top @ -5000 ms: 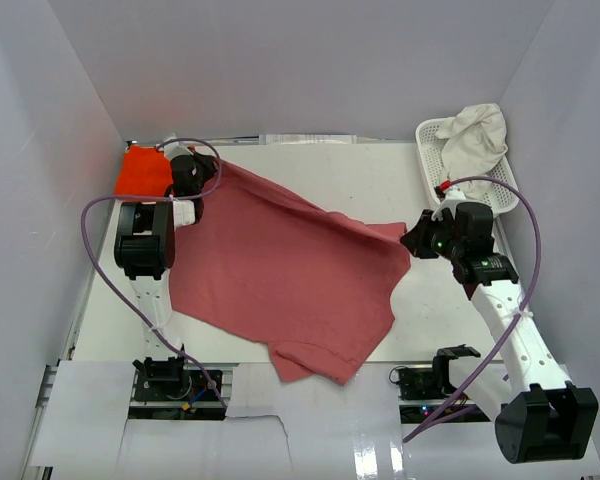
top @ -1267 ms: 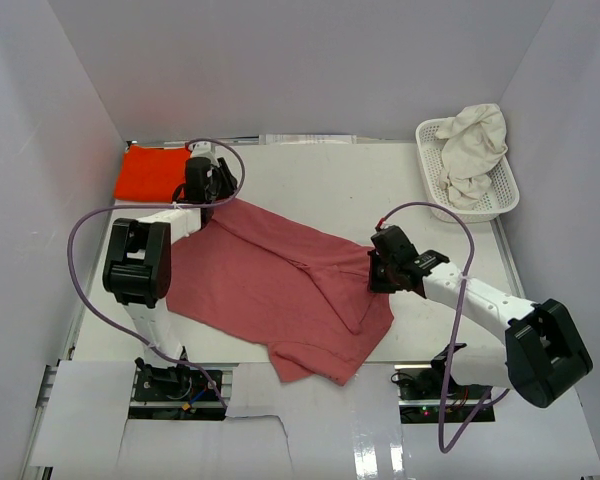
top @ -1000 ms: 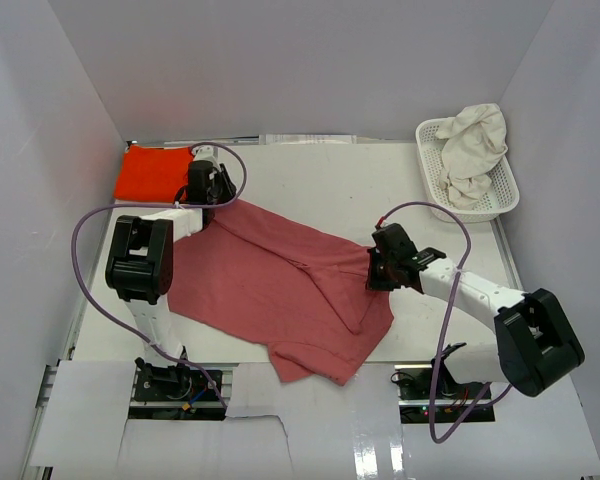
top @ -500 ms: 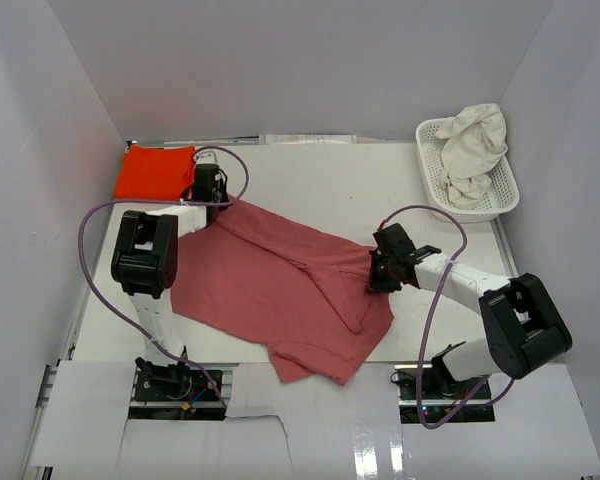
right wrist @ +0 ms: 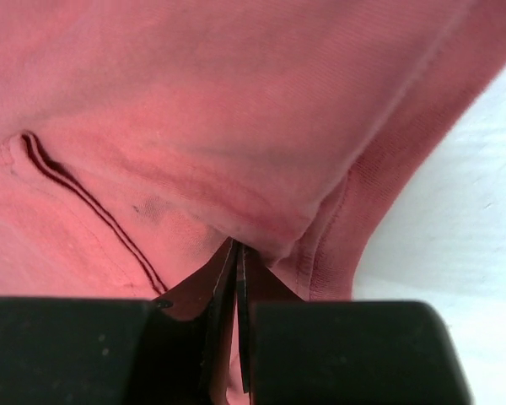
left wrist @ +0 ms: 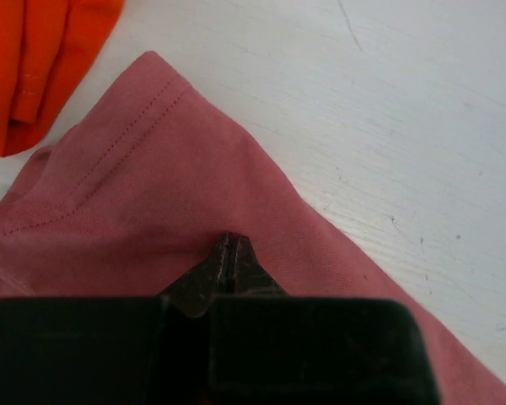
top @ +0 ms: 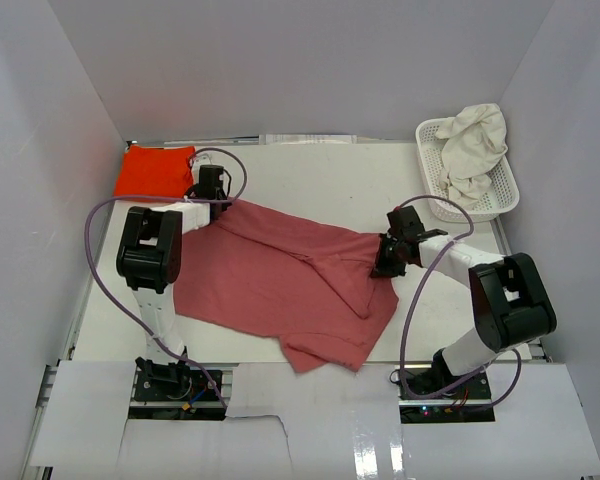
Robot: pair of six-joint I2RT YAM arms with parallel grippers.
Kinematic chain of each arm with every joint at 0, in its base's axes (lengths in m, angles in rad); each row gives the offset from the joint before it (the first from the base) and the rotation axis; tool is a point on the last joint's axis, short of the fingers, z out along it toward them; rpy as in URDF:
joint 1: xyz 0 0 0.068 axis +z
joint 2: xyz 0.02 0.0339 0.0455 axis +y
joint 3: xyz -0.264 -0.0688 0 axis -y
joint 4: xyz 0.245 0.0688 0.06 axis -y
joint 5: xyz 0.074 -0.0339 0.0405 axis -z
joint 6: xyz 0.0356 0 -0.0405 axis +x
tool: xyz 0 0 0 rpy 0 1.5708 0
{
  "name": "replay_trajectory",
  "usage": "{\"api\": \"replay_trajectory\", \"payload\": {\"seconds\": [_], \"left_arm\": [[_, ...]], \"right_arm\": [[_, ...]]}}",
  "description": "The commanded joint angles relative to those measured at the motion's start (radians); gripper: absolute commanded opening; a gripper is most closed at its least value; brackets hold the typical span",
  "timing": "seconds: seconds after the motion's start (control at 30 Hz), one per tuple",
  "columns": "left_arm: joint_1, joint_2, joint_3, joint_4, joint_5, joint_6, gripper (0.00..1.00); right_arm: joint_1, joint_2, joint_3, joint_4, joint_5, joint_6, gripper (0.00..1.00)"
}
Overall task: Fold and stack the t-shirts
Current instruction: Fold the flattened tshirt in 1/3 of the way
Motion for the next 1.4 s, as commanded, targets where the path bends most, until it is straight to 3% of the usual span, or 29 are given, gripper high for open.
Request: {"api": "replay_trajectory", "payload": {"seconds": [0.0, 0.27, 0.5, 0.83, 0.97, 1.03, 1.13, 1.37], "left_arm": [[-0.003, -0.02, -0.038, -0.131, -0.061, -0.116, 0.0], [-0.014, -0.119, -0.075, -0.162, -0.006, -0.183, 0.0], [-0.063, -0.187, -0.078, -0.266, -0.049, -0.311, 0.0], [-0.12, -0.257, -0.059, -0.297, -0.113, -0.358, 0.0], [-0.136, -0.268, -0.009, -0.299, -0.112, -0.319, 0.0], [-0.138, -0.283, 0.007, -0.274, -0.086, -0.302, 0.01], [-0.155, -0.317, 0.002, -0.176, 0.043, -0.246, 0.06], [-0.234, -0.328, 0.01, -0.112, 0.255, -0.196, 0.13]], "right_arm": [[-0.071, 0.073, 0.02, -0.02, 0.098, -0.063, 0.08], [-0.142, 0.164, 0.186, -0.115, 0.159, -0.146, 0.08], [-0.198, 0.284, 0.359, -0.169, 0.165, -0.23, 0.08], [-0.234, 0.282, 0.474, -0.2, 0.139, -0.253, 0.08], [-0.234, 0.174, 0.453, -0.183, 0.203, -0.268, 0.17], [-0.234, 0.137, 0.445, -0.168, 0.228, -0.276, 0.35], [-0.234, 0.084, 0.406, -0.105, 0.089, -0.313, 0.52], [-0.179, 0.106, 0.384, -0.089, -0.074, -0.35, 0.49]]}}
